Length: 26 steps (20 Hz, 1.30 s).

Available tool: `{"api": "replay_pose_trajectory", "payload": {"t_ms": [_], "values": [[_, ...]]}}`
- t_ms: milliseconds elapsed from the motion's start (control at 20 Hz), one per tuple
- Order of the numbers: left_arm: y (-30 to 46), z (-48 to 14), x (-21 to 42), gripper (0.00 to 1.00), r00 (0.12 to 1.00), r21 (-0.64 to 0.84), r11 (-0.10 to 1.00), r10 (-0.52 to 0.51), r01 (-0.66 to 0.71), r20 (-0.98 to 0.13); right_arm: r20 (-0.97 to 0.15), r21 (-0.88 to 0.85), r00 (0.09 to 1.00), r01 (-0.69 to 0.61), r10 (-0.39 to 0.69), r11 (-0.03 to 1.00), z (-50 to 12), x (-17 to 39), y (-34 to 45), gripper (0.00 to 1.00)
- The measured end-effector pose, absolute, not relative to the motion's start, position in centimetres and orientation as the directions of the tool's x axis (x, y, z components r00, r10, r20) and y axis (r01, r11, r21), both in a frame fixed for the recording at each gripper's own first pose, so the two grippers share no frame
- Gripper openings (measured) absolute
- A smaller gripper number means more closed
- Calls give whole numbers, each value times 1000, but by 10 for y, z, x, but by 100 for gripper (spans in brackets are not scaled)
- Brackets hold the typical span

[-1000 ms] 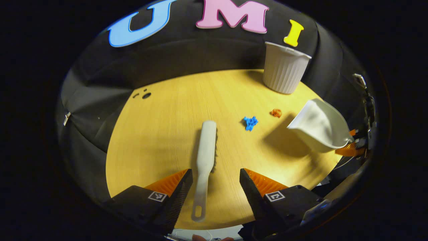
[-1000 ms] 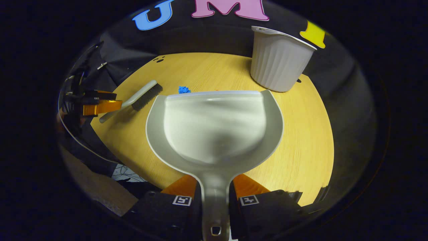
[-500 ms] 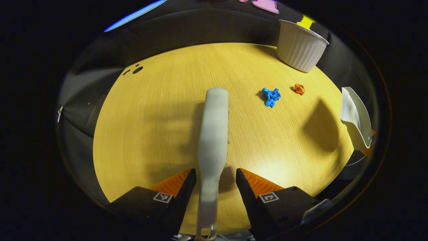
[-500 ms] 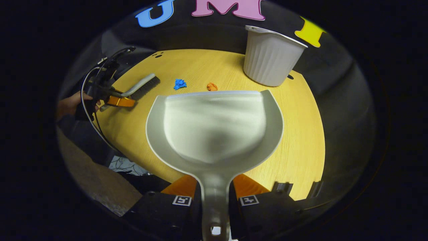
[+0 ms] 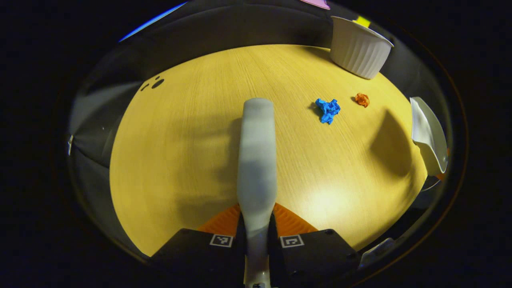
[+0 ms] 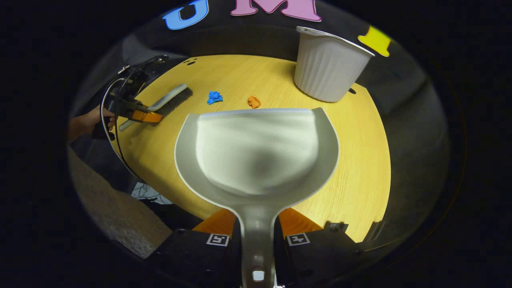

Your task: Pick up the small broom and dustpan from the desktop, sweep the trash into the dustpan with the broom, and then empty the trash into the garbage bin.

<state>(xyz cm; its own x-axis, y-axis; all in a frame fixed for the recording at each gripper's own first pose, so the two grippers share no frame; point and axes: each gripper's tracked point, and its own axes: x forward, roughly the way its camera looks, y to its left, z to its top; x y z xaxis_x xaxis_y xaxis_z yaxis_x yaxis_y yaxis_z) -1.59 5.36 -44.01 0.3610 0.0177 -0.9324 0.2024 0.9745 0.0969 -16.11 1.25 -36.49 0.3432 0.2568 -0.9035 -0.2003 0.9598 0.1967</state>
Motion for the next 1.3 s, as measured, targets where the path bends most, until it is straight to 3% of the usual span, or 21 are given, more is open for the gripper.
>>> {"api": "replay_pose_trajectory", "payload": {"t_ms": [150, 400, 450, 700, 750, 950, 1000, 1300], "values": [[38, -421, 5, 28, 418, 87, 969, -18, 231, -908, -925, 181, 272, -301, 266, 936, -372, -158, 12, 41], [11, -403, 46, 26, 458, 80, 960, -53, 267, -887, -943, 194, 175, -396, 282, 897, -389, -146, 10, 37], [6, -403, 53, 26, 460, 88, 957, -52, 278, -886, -944, 205, 159, -405, 290, 891, -393, -142, 9, 34], [-25, -425, 69, 26, 431, 93, 936, -67, 339, -900, -944, 235, 104, -448, 312, 863, -415, -128, 1, 37], [-33, -428, 70, 26, 421, 83, 933, -78, 350, -904, -944, 239, 98, -458, 316, 856, -418, -126, 1, 41], [-72, -432, 68, 26, 391, 45, 907, -135, 419, -911, -937, 245, 99, -495, 334, 834, -422, -120, -4, 34], [-85, -431, 65, 26, 385, 35, 897, -154, 441, -910, -935, 249, 100, -497, 340, 831, -423, -119, -5, 37], [-163, -426, 47, 26, 333, -50, 811, -295, 583, -896, -923, 262, 115, -513, 368, 817, -423, -115, -7, 34]]}}
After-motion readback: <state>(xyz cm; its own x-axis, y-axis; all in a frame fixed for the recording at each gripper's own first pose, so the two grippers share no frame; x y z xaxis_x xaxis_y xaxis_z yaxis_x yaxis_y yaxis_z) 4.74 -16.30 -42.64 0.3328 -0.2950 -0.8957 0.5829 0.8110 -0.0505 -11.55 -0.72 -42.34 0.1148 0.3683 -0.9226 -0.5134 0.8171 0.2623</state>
